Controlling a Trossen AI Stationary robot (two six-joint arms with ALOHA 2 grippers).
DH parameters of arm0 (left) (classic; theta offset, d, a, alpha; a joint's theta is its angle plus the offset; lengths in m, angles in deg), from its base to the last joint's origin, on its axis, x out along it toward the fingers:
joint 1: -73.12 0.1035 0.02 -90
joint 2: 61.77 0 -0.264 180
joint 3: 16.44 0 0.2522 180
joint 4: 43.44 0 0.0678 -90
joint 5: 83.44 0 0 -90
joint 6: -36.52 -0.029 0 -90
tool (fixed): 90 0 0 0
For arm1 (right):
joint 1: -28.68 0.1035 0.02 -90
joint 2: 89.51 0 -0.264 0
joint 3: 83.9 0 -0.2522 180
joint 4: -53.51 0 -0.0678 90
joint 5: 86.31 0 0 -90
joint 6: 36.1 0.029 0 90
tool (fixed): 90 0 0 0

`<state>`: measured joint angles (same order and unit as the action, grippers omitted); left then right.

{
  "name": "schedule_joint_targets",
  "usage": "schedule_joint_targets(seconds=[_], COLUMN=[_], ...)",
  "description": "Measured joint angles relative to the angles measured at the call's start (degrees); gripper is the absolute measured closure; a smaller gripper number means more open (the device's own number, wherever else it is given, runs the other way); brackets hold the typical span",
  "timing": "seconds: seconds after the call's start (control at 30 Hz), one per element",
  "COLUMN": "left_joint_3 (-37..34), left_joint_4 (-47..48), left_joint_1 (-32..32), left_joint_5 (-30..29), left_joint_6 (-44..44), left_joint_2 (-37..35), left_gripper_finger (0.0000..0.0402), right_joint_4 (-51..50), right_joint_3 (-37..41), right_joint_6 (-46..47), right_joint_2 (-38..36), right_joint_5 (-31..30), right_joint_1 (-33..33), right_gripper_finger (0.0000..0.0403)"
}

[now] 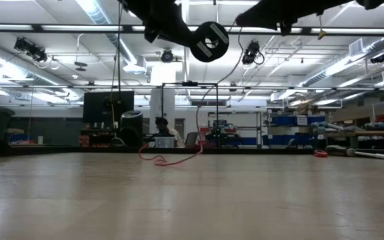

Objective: Coil cords
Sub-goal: Coil the red wire onto the black spool

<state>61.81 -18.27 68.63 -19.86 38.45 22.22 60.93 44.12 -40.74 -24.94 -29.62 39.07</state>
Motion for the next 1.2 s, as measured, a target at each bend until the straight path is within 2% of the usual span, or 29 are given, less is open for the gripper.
schedule_joint_targets(seconds=[0.27,0.47,0.57,0.7,1.0,1.1,1.2], left_joint_3=[0.04,0.04,0.0,0.0,0.02,0.02,0.02], left_joint_4=[-6.53,-13.67,-13.27,-11.97,-8.62,-8.47,-9.01], left_joint_1=[0.0,-0.05,-0.11,-0.09,-0.11,-0.11,-0.11], left_joint_5=[-0.66,-8.92,-13.05,-14.49,-13.55,-13.46,-14.28], left_joint_6=[0.02,0.02,0.0,-0.07,-1.99,-1.99,-1.65], left_joint_2=[2.11,6.11,6.36,6.06,5.95,5.97,5.97], left_gripper_finger=[0.04,0.04,0.04,0.04,0.04,0.04,0.04], right_joint_4=[7.6,7.54,6.3,3.97,2.97,2.99,3.01], right_joint_3=[0.0,-2.92,-4.52,-5.89,-6.8,-6.8,-6.8], right_joint_6=[0.39,-0.52,-2.38,-5.86,-17.64,-19.52,-18.89], right_joint_2=[1.4,5.53,6.69,6.95,6.93,6.91,6.88], right_joint_5=[1.89,1.64,0.77,-4.34,-18.82,-22.08,-22.36], right_joint_1=[0.0,1.41,2.44,3.94,8.2,8.95,9.63], right_gripper_finger=[0.04,0.04,0.04,0.04,0.0399,0.0399,0.0399])
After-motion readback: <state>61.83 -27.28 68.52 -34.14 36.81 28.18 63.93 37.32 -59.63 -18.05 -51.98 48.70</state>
